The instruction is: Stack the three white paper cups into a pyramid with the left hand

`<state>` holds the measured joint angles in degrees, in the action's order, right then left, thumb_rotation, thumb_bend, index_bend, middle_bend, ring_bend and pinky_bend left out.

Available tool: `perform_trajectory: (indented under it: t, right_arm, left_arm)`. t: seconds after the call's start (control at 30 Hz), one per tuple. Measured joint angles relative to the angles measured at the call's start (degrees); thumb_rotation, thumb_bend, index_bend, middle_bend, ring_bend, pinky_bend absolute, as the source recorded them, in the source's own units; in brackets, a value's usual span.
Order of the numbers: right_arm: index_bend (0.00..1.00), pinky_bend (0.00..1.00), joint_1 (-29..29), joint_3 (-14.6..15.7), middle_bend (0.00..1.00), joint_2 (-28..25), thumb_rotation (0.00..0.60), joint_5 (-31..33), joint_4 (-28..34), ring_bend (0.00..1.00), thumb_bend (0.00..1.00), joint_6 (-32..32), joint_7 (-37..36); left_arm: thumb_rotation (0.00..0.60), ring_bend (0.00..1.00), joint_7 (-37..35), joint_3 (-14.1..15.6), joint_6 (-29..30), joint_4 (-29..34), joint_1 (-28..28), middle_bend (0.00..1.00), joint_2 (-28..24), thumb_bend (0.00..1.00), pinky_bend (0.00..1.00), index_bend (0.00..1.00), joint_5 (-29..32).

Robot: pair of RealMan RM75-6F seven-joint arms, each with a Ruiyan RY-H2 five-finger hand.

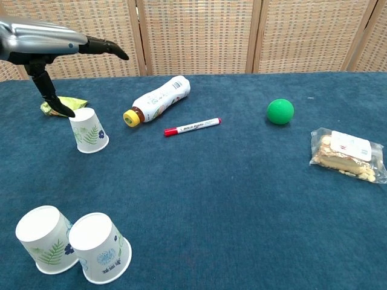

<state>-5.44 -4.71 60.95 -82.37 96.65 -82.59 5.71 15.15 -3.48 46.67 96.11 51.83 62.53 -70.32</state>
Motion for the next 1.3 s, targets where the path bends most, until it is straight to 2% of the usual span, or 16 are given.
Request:
perform_trajectory:
  t: [0.23,0.37,0.47,0.6,0.77,0.93,1.13,1.3]
  right_arm:
    - [0.00,0.00,-0.34,-0.03,0.00,0.41,0.600,0.52,-0.28,0.00,0.00,0.76,0.68]
    - [0.00,0.00,-0.52,-0.07,0.00,0.66,0.600,0.99,-0.44,0.00,0.00,1.18,1.16]
    - [0.00,0.00,-0.54,-0.16,0.00,0.72,0.600,1.32,-0.55,0.00,0.00,1.29,1.18]
    - [0.00,0.00,-0.58,-0.33,0.00,0.71,0.600,1.72,-0.72,0.00,0.00,1.42,0.99]
    - [0.00,0.00,-0.72,-0.35,0.00,0.73,0.600,1.88,-0.91,0.00,0.00,1.75,0.86]
    - [0.00,0.00,-0.79,-0.37,0.00,0.82,0.600,2.08,-1.03,0.00,0.00,1.89,0.84]
    - [0.00,0.00,-0.82,-0.38,0.00,0.92,0.600,2.22,-1.17,0.00,0.00,1.97,0.91]
    - [0.00,0.00,-0.92,-0.32,0.00,0.99,0.600,2.20,-1.19,0.00,0.00,2.15,0.98]
  left_arm:
    - [0.600,0.01,1.69,-0.71,-3.06,-12.86,0.39,0.00,6.80,0.00,0.10,0.07,7.63]
    - [0.600,0.06,1.49,-0.81,-5.30,-18.79,0.76,0.01,10.95,0.00,0.14,0.11,9.34]
    - [0.600,0.12,1.31,-0.79,-6.42,-21.88,0.98,0.05,13.20,0.00,0.18,0.18,9.91]
    - [0.600,0.20,1.53,-0.74,-7.32,-24.87,1.20,0.14,15.22,0.00,0.26,0.26,10.63]
    - [0.600,0.22,2.05,-0.78,-7.95,-28.16,1.20,0.16,17.32,0.00,0.29,0.31,11.86]
    - [0.600,0.25,1.47,-1.00,-8.73,-30.52,1.13,0.20,18.96,0.00,0.32,0.39,12.26]
    - [0.600,0.42,-0.45,-1.37,-9.51,-32.21,0.88,0.39,20.08,0.02,0.47,0.61,11.46]
    - [0.600,0.45,-1.43,-1.79,-9.35,-32.06,0.60,0.43,19.35,0.03,0.49,0.64,10.72]
